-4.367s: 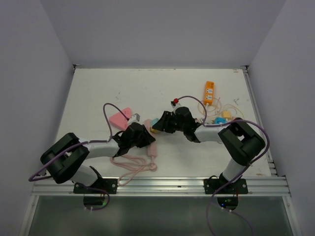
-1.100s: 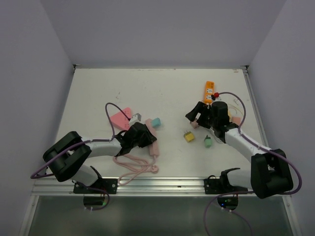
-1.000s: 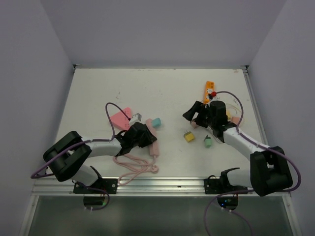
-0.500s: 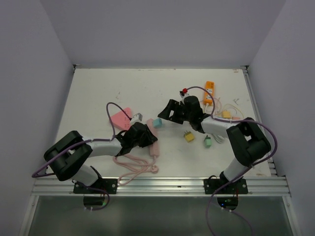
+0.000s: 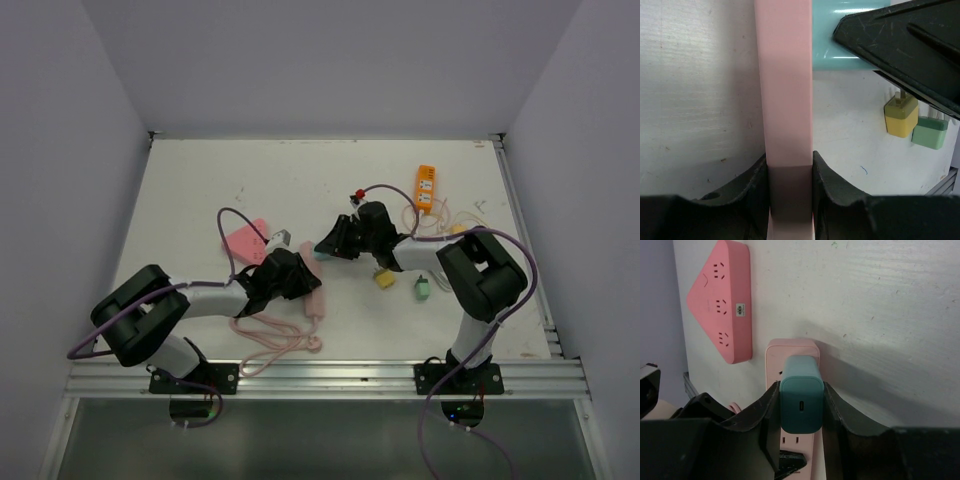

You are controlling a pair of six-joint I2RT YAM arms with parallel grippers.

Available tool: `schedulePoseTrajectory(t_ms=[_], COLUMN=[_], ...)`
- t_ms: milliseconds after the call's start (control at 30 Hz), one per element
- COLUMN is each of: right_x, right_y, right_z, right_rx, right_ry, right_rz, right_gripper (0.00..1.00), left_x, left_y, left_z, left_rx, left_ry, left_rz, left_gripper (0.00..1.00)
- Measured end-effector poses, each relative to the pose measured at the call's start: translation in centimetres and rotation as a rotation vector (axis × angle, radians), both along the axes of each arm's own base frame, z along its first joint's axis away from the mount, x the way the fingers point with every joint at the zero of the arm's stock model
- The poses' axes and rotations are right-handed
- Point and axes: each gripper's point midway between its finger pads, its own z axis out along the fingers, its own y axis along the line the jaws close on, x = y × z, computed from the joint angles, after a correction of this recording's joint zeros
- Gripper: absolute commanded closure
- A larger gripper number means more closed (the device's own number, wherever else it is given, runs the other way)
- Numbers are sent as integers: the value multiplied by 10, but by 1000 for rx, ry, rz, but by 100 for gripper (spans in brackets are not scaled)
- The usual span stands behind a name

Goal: Pull the plug off the socket

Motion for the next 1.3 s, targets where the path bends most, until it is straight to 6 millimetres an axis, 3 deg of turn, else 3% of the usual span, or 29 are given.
schedulePoseTrajectory(t_ms=[33, 67, 333, 400, 600, 833, 1167, 1300], right_x=[0, 0, -1, -3, -6, -13, -13, -13], right_y=[0, 0, 0, 1, 3, 4, 0, -1], right_z=[0, 0, -1, -2, -2, -1, 1, 1], right_rx=[3, 5, 13, 14, 13, 7, -7, -8], right_ry=[6, 5, -8, -12, -24, -35, -53, -56], right_rz=[-6, -6, -4, 0, 5, 16, -5, -9], right_gripper=[95, 99, 100, 100, 100, 100, 100, 100], left_x=[0, 0, 0, 1, 2, 12, 24, 24], left_y=[0, 0, -1, -4, -6, -3, 3, 3], left_z=[0, 0, 1, 5, 8, 7, -1, -2], left_rx=[-1, -1, -2, -16, -27, -16, 4, 5], left_ry=[-1, -1, -7, -18, -18, -9, 14, 18], left_rz=[-1, 0, -11, -21, -27, -3, 32, 34], left_gripper=[95, 90, 44, 39, 38, 44, 100, 100])
